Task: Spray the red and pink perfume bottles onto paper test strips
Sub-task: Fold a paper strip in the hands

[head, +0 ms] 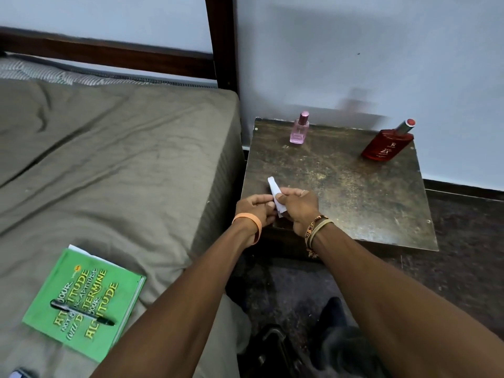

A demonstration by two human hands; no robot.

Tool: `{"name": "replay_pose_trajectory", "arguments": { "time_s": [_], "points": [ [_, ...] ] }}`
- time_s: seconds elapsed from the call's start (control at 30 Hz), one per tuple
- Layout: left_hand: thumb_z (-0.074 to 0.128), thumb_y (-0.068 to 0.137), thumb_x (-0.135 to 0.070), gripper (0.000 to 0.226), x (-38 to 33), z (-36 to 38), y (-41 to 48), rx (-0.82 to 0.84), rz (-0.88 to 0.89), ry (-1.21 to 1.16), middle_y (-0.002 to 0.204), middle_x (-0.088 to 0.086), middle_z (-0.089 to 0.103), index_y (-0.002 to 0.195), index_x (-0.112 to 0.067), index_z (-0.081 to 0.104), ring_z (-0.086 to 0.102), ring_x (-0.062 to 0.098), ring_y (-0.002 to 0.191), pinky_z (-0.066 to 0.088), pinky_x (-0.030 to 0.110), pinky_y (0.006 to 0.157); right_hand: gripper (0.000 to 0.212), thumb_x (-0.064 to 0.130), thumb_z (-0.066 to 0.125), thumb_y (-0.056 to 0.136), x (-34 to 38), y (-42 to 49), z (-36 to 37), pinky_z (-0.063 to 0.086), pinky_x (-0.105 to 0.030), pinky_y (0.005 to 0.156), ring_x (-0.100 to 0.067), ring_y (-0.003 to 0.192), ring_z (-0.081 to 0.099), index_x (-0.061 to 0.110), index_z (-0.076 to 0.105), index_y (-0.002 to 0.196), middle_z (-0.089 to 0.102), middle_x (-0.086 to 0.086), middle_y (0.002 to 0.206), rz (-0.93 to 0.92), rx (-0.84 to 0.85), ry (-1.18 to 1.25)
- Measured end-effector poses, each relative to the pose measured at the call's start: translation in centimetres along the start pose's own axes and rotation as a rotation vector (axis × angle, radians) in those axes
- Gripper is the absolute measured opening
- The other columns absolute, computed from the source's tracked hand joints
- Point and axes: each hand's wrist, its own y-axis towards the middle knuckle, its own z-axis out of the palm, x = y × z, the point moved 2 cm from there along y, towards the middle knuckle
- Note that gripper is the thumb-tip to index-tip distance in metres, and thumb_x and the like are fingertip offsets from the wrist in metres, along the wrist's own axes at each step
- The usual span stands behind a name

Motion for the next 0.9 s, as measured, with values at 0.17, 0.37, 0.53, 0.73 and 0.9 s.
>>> {"name": "replay_pose_trajectory", "arguments": {
  "time_s": [0.17,0.37,0.53,0.73,0.9],
  "points": [
    [0.064,0.089,-0.032,0.013,-2.0,-0.4,-3.0,-0.074,0.051,-0.151,0.077,0.001,0.07,0.092,-0.019,0.062,0.067,0.011,0.067,0.057,0.026,0.061,0.018,-0.001,0.068,0.088,1.1,-3.5,-2.7,0.059,-0.042,0.081,-0.031,0.091,0.069,0.003,0.071,0.105,0.072,-0.02,0.104,-0.069,0.158,-0.019],
    [0.071,0.084,-0.017,0.014,-4.8,0.2,-7.2,-0.078,0.204,-0.023,0.068,0.004,0.069,0.095,-0.008,0.071,0.064,0.01,0.058,0.055,0.02,0.057,0.016,-0.001,0.067,0.088,3.2,-7.8,-6.1,0.053,-0.033,0.076,-0.019,0.083,0.063,0.005,0.073,0.102,0.072,-0.014,0.099,-0.173,0.279,-0.182],
    [0.07,0.084,-0.009,0.01,-5.7,1.5,-11.0,-0.044,0.238,-0.023,0.072,0.009,0.068,0.093,-0.003,0.069,0.063,0.012,0.057,0.056,0.02,0.055,0.007,0.008,0.07,0.089,4.6,-11.1,-8.7,0.052,-0.025,0.063,-0.016,0.076,0.063,0.009,0.076,0.093,0.072,-0.005,0.084,-0.354,0.206,-0.3],
    [0.07,0.083,-0.005,0.005,-6.2,3.5,-15.2,0.0,0.228,-0.14,0.076,0.012,0.068,0.087,-0.005,0.068,0.065,0.017,0.063,0.059,0.024,0.06,0.01,0.027,0.086,0.073,6.0,-15.1,-11.5,0.053,-0.023,0.058,-0.006,0.064,0.067,0.022,0.077,0.071,0.072,0.009,0.067,-0.629,0.014,-0.545],
    [0.071,0.08,-0.001,0.004,-6.4,4.3,-17.6,0.088,0.193,-0.169,0.077,0.014,0.071,0.083,-0.004,0.069,0.069,0.021,0.066,0.058,0.026,0.059,0.014,0.028,0.081,0.079,6.7,-17.3,-13.2,0.049,-0.031,0.064,-0.015,0.071,0.065,0.021,0.074,0.07,0.068,0.006,0.071,-0.734,-0.067,-0.717]
  ]
}}
